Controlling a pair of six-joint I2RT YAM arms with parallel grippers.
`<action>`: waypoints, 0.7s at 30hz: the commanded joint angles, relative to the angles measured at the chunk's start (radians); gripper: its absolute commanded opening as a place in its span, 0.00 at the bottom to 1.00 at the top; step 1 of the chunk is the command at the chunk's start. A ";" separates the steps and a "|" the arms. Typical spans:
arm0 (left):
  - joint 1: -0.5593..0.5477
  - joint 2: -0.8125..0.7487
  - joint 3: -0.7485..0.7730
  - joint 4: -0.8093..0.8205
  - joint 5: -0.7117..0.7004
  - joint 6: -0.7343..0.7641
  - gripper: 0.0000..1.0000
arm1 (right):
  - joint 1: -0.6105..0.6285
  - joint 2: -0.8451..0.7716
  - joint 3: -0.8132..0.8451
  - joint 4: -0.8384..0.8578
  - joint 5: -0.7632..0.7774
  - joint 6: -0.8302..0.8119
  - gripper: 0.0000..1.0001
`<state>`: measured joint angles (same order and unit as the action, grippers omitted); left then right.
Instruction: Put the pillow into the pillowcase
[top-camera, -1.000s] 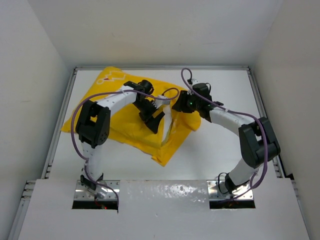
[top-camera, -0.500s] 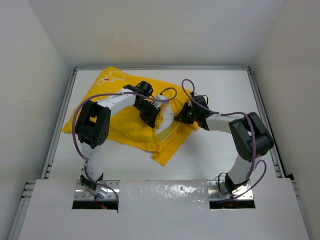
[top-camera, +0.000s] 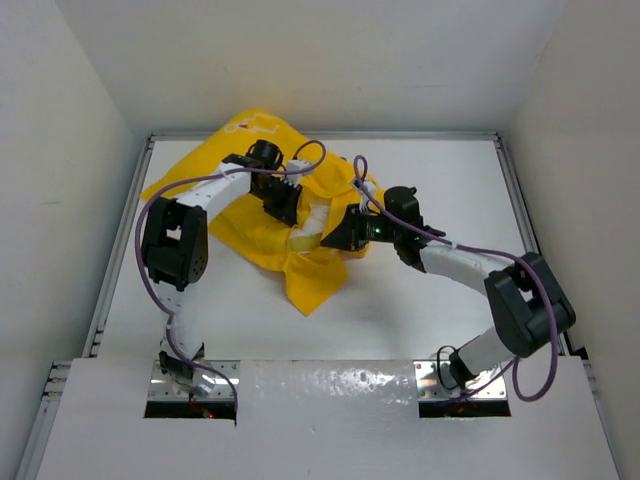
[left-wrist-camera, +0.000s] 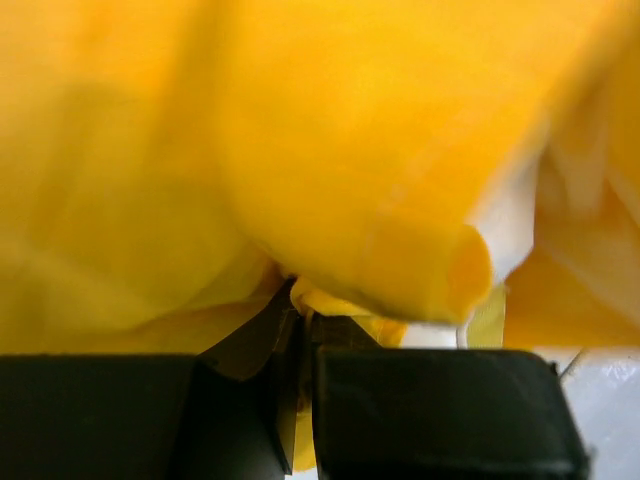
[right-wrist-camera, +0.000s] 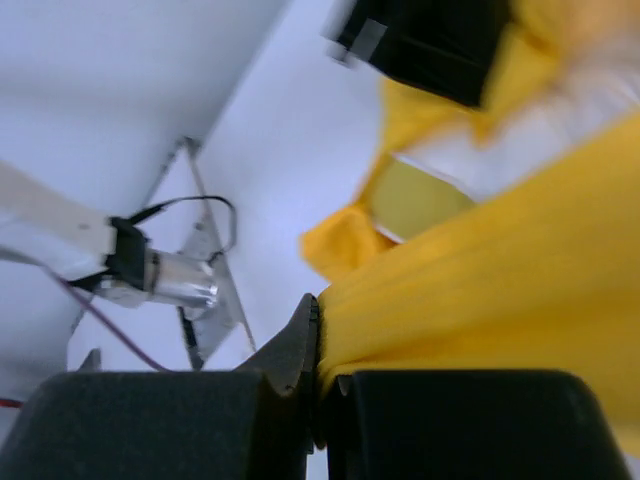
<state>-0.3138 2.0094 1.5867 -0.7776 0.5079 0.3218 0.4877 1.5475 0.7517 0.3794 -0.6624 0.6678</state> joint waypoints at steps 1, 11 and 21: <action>0.015 0.034 0.079 0.230 -0.088 -0.017 0.00 | 0.032 -0.108 0.052 0.214 -0.247 0.099 0.00; 0.013 0.069 0.116 0.264 -0.071 -0.012 0.00 | -0.064 -0.052 0.178 0.711 -0.205 0.519 0.00; -0.015 0.032 0.075 0.037 0.179 0.082 0.73 | -0.200 0.141 0.574 -0.519 0.575 -0.037 0.16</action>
<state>-0.4179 2.0441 1.5887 -0.6415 0.5850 0.4049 0.3538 1.5970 1.1412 0.2207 -0.3477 0.8360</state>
